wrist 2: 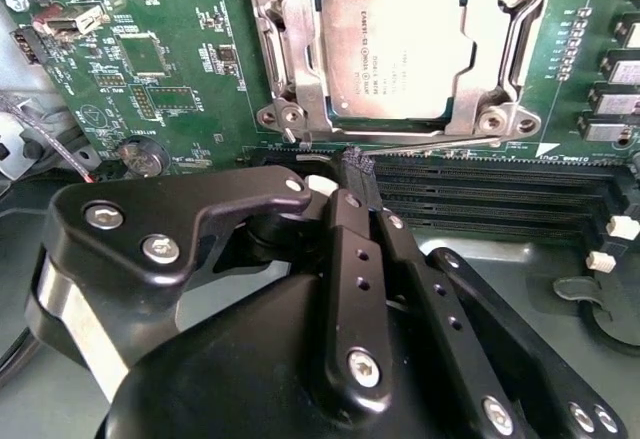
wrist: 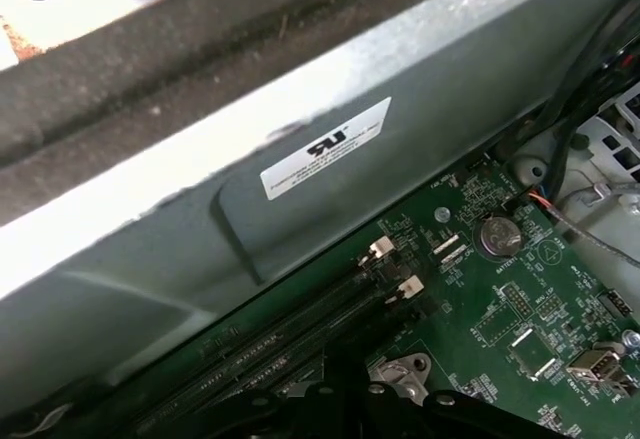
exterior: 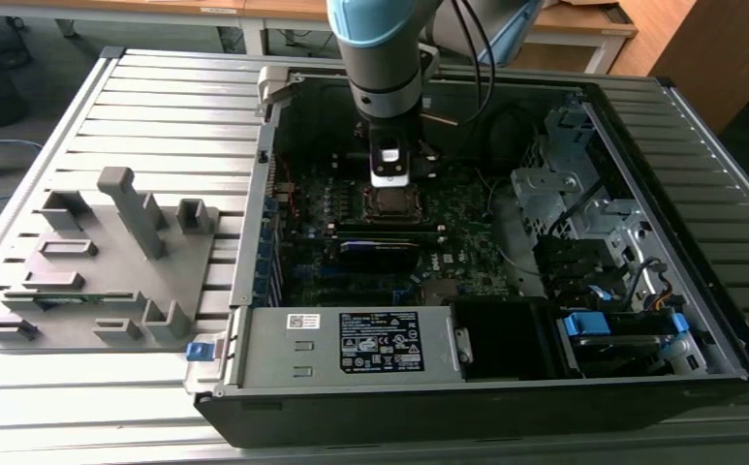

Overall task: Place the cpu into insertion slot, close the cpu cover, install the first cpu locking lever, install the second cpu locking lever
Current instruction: 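Install the first cpu locking lever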

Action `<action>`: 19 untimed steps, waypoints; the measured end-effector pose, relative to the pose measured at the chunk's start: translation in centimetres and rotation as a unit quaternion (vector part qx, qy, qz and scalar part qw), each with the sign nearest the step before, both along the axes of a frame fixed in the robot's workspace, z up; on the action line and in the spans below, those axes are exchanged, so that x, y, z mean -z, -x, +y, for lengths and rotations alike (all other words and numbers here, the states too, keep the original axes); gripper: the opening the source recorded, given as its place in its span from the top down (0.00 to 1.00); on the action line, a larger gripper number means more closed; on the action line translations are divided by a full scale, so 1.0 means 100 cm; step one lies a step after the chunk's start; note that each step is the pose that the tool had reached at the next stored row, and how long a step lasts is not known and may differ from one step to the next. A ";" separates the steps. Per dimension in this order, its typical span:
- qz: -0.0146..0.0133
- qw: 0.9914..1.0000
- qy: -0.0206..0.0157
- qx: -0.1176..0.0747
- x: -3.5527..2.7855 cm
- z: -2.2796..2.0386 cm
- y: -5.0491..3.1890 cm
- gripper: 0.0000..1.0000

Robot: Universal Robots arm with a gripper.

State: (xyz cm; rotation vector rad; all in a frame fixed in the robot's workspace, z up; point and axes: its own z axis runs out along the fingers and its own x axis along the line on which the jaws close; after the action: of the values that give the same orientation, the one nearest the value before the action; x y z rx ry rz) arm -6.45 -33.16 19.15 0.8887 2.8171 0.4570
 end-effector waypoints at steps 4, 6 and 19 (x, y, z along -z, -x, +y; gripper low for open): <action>0.000 1.000 0.000 0.000 0.0006 0.0000 0.0001 0.89; 0.000 1.000 0.000 0.000 0.0008 -0.0002 0.0001 0.89; 0.000 1.000 0.000 0.000 0.0027 -0.0013 0.0001 0.89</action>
State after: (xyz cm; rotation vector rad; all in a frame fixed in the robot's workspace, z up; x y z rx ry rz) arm -6.46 -33.29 18.88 0.8886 2.8165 0.4572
